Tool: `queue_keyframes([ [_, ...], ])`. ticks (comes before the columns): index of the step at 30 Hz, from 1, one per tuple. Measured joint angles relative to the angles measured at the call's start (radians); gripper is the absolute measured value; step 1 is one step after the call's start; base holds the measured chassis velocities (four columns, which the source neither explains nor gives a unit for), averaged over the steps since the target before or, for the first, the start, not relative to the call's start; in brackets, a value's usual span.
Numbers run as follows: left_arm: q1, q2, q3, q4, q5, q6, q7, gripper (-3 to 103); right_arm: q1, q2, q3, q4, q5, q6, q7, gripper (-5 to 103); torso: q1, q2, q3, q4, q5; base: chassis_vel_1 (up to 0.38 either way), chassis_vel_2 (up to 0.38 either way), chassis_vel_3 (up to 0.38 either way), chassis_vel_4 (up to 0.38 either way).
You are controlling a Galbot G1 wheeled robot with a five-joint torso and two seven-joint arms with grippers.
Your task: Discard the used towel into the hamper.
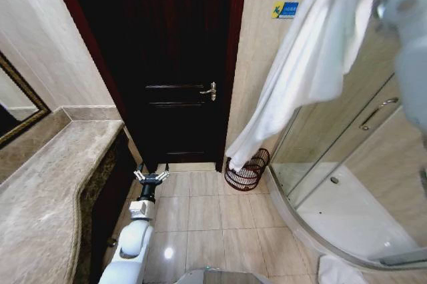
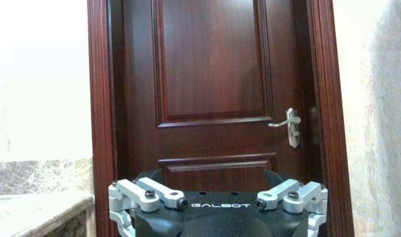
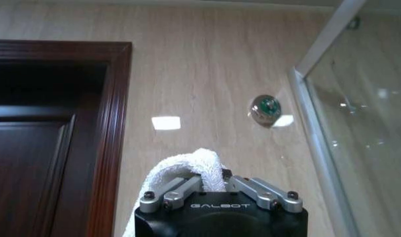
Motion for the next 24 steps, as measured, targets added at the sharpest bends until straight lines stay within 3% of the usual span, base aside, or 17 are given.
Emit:
queue_keyframes([
  [2, 0.001, 0.001, 0.006, 0.000, 0.000, 0.000, 0.000, 100, 0.069, 0.072, -0.015, -0.141, -0.048, 0.018, -0.039, 3, 0.000, 0.000, 0.000, -0.0004, 0.0004, 0.000, 0.000, 0.000, 0.000],
  [8, 0.014, 0.010, 0.003, 0.004, 0.000, -0.006, 0.001, 100, 0.186, 0.176, -0.020, -0.402, -0.154, 0.069, -0.127, 3, 0.000, 0.000, 0.000, -0.0006, 0.0007, 0.000, 0.000, 0.000, 0.000],
  [14, 0.016, 0.013, 0.001, 0.005, 0.000, -0.010, 0.001, 100, 0.249, 0.225, -0.015, -0.540, -0.216, 0.104, -0.182, 3, 0.000, 0.000, 0.000, -0.0005, 0.0001, 0.000, 0.000, 0.000, 0.000],
  [15, 0.014, 0.012, 0.001, 0.005, 0.000, -0.010, 0.001, 100, 0.269, 0.246, -0.007, -0.614, -0.260, 0.123, -0.215, 3, 0.000, 0.000, 0.000, -0.0004, -0.0005, 0.000, 0.000, 0.000, 0.000],
  [24, 0.020, 0.001, 0.014, -0.006, 0.006, -0.023, 0.005, 100, 0.117, 0.196, 0.009, -0.532, -0.310, 0.110, -0.208, 3, 0.000, 0.000, 0.000, -0.0005, 0.0013, 0.000, 0.000, 0.000, 0.000],
])
